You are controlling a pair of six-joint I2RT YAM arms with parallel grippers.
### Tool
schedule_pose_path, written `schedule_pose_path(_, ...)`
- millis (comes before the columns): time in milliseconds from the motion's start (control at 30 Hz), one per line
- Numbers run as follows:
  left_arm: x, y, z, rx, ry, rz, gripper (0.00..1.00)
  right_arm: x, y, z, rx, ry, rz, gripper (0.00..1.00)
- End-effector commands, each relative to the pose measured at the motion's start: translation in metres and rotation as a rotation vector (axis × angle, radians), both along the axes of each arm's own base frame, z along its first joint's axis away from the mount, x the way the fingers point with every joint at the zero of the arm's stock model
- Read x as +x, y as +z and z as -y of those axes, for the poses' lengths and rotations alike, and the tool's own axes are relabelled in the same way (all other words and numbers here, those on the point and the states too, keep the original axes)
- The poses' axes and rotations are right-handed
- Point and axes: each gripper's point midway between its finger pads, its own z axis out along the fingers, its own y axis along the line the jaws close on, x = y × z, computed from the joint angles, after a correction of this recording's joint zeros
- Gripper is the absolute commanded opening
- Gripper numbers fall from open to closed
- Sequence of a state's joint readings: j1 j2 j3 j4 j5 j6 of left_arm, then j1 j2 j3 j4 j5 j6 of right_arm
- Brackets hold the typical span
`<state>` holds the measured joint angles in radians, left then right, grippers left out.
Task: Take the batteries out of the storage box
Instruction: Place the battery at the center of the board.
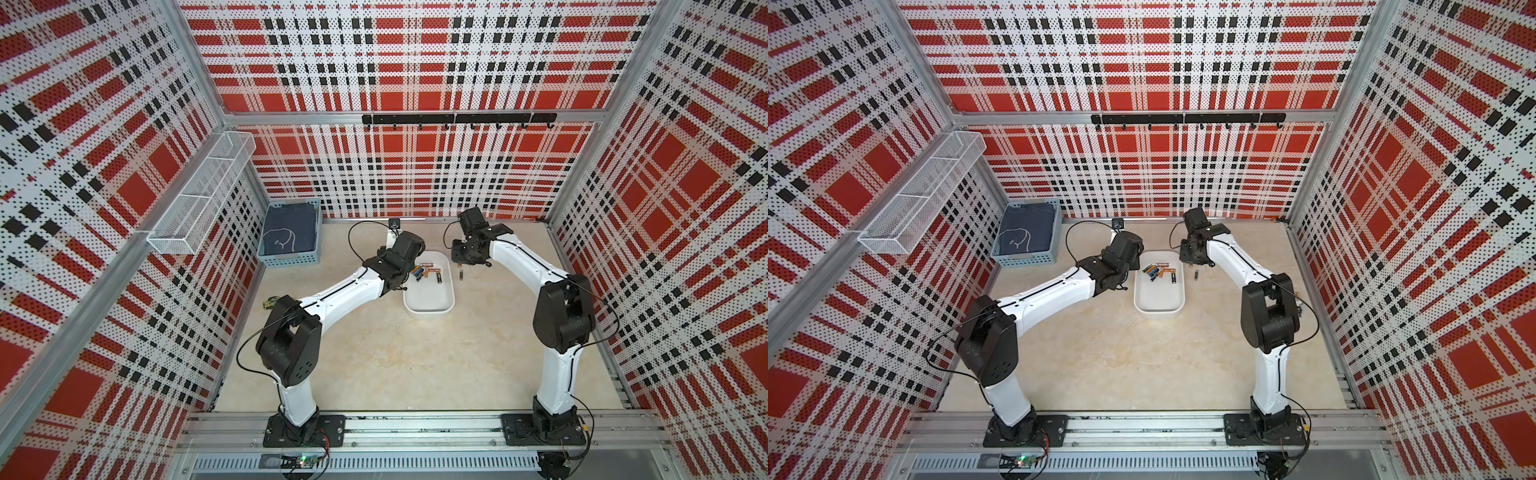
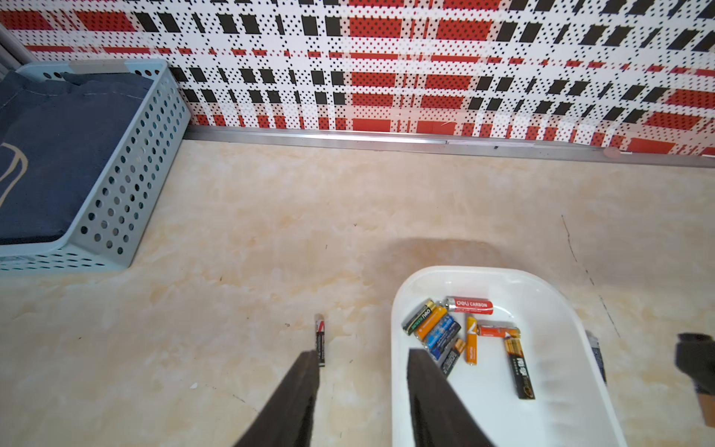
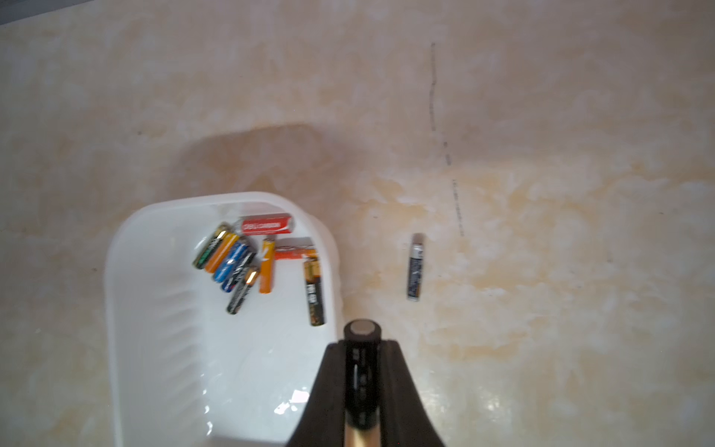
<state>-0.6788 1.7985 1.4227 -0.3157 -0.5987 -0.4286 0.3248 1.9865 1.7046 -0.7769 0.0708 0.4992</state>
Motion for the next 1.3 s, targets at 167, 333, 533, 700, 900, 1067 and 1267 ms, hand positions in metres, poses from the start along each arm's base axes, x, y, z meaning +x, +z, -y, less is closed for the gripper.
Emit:
schedule_pose_path(167, -0.001, -0.014, 0.014, 0.024, -0.070, -0.043, 0.43, 0.003, -0.058, 0.060, -0.140, -0.028, -0.081, 0.00)
schedule_pose_path(333, -0.004, -0.022, 0.019, 0.016, -0.096, -0.068, 0.43, 0.017, -0.084, 0.058, -0.165, 0.014, -0.091, 0.00)
schedule_pose_path(533, -0.006, -0.021, 0.017, 0.015, -0.097, -0.068, 0.43, 0.029, -0.103, 0.052, -0.159, 0.042, -0.114, 0.00)
schedule_pose_path(700, -0.008, -0.023, 0.017, 0.015, -0.105, -0.077, 0.43, 0.026, -0.113, 0.052, -0.160, 0.037, -0.128, 0.02)
schedule_pose_path(900, -0.008, -0.022, 0.023, 0.004, -0.129, -0.085, 0.46, 0.019, -0.111, 0.056, -0.167, 0.025, -0.138, 0.17)
schedule_pose_path(1067, -0.004, -0.023, 0.037, -0.018, -0.175, -0.103, 0.52, 0.015, -0.097, 0.055, -0.148, 0.020, -0.122, 0.28)
schedule_pose_path(1267, 0.008, -0.041, 0.068, 0.019, -0.260, -0.182, 0.41, 0.014, -0.038, 0.053, -0.120, 0.015, -0.021, 0.37)
